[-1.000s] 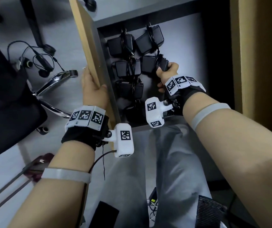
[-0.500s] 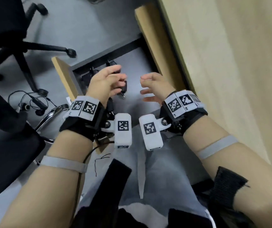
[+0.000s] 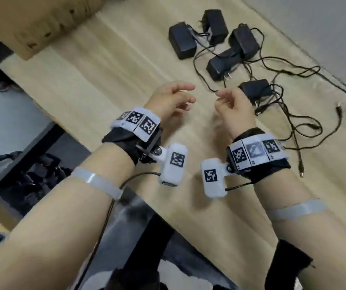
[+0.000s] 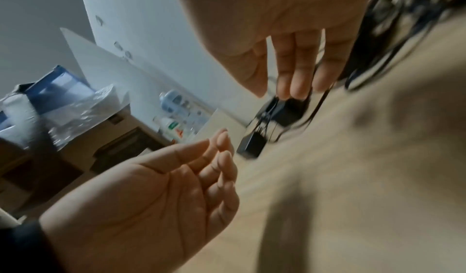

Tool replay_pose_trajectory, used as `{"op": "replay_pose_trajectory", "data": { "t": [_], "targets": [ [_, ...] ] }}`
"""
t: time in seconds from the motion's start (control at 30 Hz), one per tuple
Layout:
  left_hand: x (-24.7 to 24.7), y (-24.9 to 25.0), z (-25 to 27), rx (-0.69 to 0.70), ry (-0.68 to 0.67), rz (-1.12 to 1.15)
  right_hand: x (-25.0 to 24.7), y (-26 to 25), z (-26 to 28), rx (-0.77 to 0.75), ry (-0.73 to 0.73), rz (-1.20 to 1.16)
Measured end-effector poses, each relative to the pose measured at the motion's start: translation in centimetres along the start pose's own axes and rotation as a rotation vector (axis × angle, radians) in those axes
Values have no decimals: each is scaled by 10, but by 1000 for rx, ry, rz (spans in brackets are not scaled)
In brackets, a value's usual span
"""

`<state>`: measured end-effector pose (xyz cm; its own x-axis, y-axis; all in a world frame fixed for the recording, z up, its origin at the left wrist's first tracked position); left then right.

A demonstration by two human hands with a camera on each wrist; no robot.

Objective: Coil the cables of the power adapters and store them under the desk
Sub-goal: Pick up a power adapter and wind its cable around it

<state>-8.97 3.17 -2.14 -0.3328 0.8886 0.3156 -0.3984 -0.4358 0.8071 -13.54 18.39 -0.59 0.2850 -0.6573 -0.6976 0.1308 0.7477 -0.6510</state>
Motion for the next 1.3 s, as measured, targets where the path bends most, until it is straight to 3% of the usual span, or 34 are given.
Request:
{"op": "replay_pose_trajectory", "data": {
  "t": [0.13, 0.27, 0.53, 0.67, 0.73, 0.87, 0.97, 1.1, 1.3],
  "targets": [
    [76, 1, -30, -4, -186, -141, -55, 25, -31, -9, 202, 64],
    [129, 1, -63, 26, -296, -260, -66, 46, -53, 29, 183, 157],
    [158, -25, -122, -18, -388, -667, -72, 93, -64, 218, 166, 140],
    [171, -28, -125, 156, -448, -1142, -68, 105, -63, 267, 171, 120],
    [175, -27, -124, 201, -479, -1225, -67, 106, -63, 260, 183, 96],
    [178, -13, -118, 241, -427, -1226, -71, 106, -58, 259, 176, 107],
    [186, 8, -100, 351, -446, -1149, -82, 100, -51, 248, 189, 102],
    [192, 45, -66, 406, -444, -896, -122, 74, -33, 177, 383, 44],
    [194, 73, -18, 132, -506, -477, -186, 23, 13, 52, 631, 63]
  ]
}}
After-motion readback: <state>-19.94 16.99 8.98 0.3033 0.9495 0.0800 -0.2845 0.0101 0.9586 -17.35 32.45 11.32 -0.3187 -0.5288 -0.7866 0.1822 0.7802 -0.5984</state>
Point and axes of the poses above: each hand's wrist, its own z-axis away from the middle knuckle, its own x-axis out of the palm, y = z × x, the point moved 8 cm from there along -z, towards the middle knuckle, and after that the axes turned 13 degrees about z, right-handed, at the moved point
